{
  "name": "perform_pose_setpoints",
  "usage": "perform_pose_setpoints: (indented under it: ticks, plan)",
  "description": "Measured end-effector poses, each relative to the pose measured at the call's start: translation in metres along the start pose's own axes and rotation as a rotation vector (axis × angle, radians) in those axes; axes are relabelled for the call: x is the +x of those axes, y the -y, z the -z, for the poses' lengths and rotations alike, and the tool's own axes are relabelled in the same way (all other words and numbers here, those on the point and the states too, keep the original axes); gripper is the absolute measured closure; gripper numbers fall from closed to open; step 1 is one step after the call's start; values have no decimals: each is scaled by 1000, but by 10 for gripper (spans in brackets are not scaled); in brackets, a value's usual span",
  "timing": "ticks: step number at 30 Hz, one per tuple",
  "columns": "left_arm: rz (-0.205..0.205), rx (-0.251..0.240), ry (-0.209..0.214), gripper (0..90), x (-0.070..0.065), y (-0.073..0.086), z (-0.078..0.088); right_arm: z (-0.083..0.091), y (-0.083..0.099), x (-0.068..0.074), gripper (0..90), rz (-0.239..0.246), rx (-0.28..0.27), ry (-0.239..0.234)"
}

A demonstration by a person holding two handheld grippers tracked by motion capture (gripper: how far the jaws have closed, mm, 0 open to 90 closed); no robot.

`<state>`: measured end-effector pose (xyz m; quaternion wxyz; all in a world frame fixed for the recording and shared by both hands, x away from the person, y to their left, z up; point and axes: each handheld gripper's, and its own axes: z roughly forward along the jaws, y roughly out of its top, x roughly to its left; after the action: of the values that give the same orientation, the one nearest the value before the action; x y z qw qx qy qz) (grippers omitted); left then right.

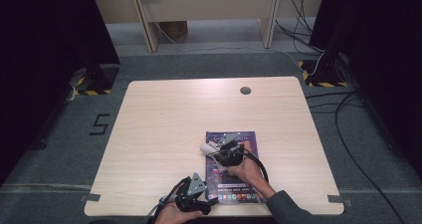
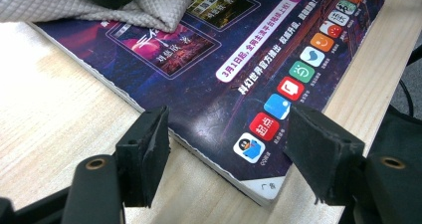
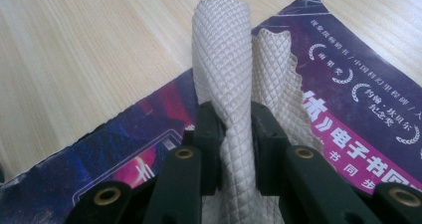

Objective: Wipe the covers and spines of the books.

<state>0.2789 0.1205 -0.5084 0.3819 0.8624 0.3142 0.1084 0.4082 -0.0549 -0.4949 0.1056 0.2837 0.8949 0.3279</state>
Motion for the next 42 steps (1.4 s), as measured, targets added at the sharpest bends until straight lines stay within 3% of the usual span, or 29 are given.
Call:
perform_pose_setpoints:
  ticks: [10,14,31,42]
  plan:
    - [-4,0,3,332,-1,0,0,2,3,14,768,34,3,-32]
    - [-6,-1,4,336,-1,0,0,4,4,11,770,21,5,-33]
    - [-9,-2,4,342,-1,0,0,44,47,-57,771,-166,18,136]
    - [-13,-4,1,343,-2,0,0,56,61,-72,775,-230,14,185]
